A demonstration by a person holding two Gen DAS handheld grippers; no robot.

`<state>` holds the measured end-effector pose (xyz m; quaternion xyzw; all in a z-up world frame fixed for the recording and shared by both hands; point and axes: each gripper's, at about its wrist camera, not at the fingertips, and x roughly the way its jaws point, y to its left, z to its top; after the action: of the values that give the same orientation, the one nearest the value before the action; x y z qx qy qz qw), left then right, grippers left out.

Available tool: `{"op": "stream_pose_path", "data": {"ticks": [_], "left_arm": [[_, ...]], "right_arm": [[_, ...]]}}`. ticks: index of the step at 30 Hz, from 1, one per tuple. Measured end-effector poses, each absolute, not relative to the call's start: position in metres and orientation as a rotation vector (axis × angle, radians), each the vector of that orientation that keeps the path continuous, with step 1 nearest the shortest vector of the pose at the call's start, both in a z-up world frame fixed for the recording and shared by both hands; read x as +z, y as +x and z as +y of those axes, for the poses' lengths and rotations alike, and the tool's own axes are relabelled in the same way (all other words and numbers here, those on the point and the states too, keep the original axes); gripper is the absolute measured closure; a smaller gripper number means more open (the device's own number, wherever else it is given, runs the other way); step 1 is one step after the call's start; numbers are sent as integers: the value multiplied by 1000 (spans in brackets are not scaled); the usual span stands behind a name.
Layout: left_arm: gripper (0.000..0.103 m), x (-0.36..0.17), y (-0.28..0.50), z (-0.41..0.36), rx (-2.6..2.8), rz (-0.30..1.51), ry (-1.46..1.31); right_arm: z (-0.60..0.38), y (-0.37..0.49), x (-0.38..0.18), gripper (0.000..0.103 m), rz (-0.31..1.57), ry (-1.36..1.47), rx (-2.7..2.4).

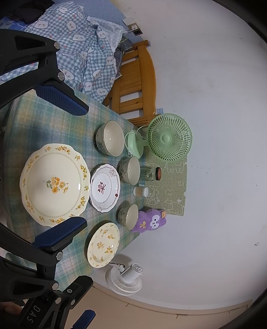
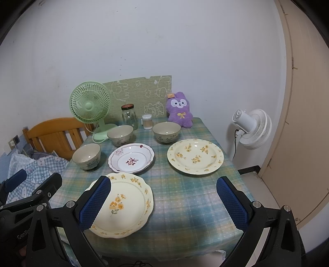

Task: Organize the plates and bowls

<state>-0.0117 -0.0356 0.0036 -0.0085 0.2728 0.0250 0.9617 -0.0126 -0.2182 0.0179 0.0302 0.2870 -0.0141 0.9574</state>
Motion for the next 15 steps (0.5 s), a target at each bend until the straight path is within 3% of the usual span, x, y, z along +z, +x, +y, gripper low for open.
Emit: {"op": "stream_pose_path", "data": {"ticks": [15], "left_arm": [[4,4,-12,-37,51,552,-16]], "right_arm": [[-219,-13,18,0,583,61,-26]]}}
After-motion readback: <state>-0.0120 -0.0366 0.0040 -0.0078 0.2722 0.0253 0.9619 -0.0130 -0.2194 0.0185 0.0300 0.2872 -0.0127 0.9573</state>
